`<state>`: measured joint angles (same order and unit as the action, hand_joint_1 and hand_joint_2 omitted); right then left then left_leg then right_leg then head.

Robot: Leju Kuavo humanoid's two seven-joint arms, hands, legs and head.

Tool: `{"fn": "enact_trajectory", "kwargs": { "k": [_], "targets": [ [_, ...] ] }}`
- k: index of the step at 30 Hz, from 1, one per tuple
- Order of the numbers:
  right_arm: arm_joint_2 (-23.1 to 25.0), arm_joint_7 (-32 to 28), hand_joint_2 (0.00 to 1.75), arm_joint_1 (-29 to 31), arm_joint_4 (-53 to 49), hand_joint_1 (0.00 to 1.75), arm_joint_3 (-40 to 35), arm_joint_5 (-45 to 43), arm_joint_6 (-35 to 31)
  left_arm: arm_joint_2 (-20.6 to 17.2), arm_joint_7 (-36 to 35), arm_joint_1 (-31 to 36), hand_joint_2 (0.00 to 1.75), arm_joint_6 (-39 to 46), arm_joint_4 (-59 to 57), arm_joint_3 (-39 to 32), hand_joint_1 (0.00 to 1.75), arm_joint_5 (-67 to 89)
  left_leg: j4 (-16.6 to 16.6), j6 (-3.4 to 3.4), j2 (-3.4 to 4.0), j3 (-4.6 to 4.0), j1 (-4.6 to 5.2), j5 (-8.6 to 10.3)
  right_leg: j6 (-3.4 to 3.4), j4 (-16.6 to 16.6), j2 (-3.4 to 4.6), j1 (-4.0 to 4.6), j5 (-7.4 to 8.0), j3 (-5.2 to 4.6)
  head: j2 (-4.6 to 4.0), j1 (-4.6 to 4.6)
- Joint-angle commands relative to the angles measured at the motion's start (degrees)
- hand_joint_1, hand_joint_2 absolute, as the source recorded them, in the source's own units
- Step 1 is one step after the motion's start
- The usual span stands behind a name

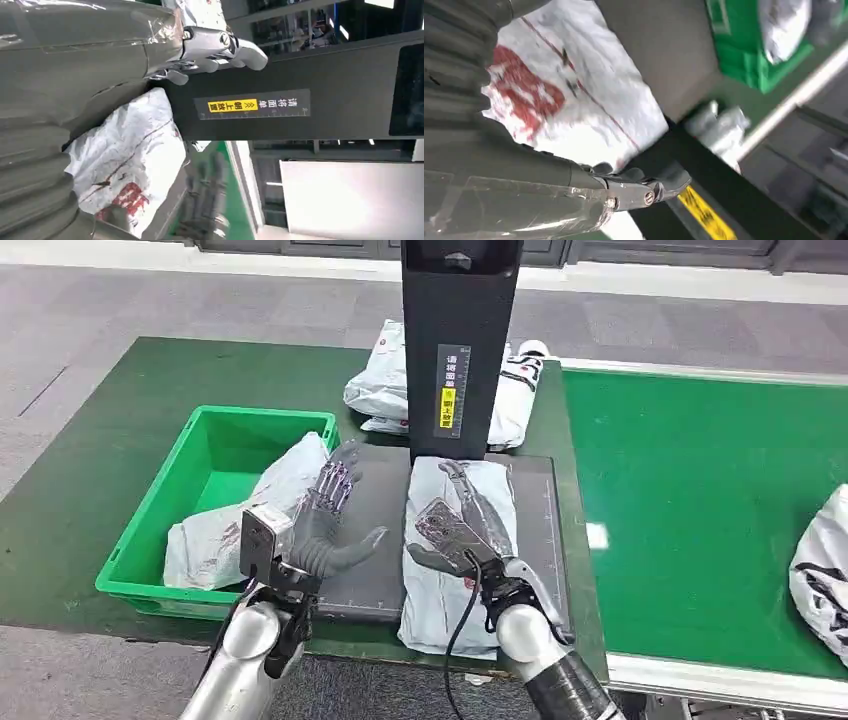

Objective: Moved the parcel from conveyor to table for the left to box.

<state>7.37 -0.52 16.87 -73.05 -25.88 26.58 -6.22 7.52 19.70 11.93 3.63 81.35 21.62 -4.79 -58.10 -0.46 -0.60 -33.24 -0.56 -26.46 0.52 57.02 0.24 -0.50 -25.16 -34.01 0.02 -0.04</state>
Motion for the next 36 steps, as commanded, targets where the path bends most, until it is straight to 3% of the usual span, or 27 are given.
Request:
{"fn": "enact_trajectory", "kwargs": {
  "k": [1,5,13,16,20,24,36],
  "targets": [
    [-2.32,-11.64,1.75,-9.49,-24.67,0.0,6.16,-6.86,-12.37,-0.53,-1.16,2.56,1.75,1.74,-7.94,0.7,0.0,6.23,0.07,0.01,-0.12,0.02,0.05,0.02,-0.01,-0.02,-0.17,-0.04,-0.05,0.03,0.0,-0.02],
    [-3.43,-18.26,1.75,-12.35,-27.01,0.0,6.09,-10.48,-16.84,-1.35,-2.7,5.7,1.75,5.63,-13.7,4.77,0.0,16.23,0.11,0.03,-0.25,0.05,0.05,0.05,-0.01,-0.09,-0.32,-0.03,-0.07,0.1,-0.02,0.0],
    [-3.38,-18.55,1.75,-12.23,-26.54,0.0,5.78,-10.6,-17.15,-1.15,-2.6,5.82,1.75,5.65,-14.1,4.61,0.0,16.41,0.08,-0.01,0.03,0.03,0.05,0.01,-0.04,-0.07,-0.06,-0.03,-0.01,-0.02,-0.02,0.0],
    [-3.66,-19.8,1.75,-11.66,-25.61,0.0,5.06,-11.65,-18.81,-3.14,-7.05,8.84,1.75,6.33,-17.69,10.43,0.0,30.53,0.15,-0.02,0.04,0.09,0.06,0.04,-0.06,-0.09,-0.12,-0.04,-0.01,0.03,-0.02,0.0],
    [-3.19,-20.95,1.75,-9.82,-23.12,0.0,4.54,-12.82,-19.74,-2.14,-9.46,13.68,1.75,4.76,-26.36,17.04,0.0,49.05,0.13,-0.01,-0.03,0.09,0.04,0.06,-0.04,-0.11,-0.17,-0.02,0.0,0.07,0.0,0.0],
    [-3.21,-21.71,1.75,-9.01,-22.11,0.0,4.39,-13.76,-19.74,-0.68,-8.71,16.63,1.75,0.1,-33.22,21.49,0.0,57.9,0.12,0.01,0.07,0.08,0.04,0.05,-0.03,-0.09,-0.07,-0.03,0.03,0.06,0.0,0.0],
    [-3.28,-21.82,1.75,-10.55,-22.44,0.0,4.83,-14.77,-18.56,-1.16,-6.11,17.22,1.75,-2.46,-37.56,24.08,0.0,58.83,0.19,-0.01,0.17,0.19,0.05,0.03,-0.04,-0.15,0.04,-0.04,0.06,0.12,0.0,0.0]
  ]
}}
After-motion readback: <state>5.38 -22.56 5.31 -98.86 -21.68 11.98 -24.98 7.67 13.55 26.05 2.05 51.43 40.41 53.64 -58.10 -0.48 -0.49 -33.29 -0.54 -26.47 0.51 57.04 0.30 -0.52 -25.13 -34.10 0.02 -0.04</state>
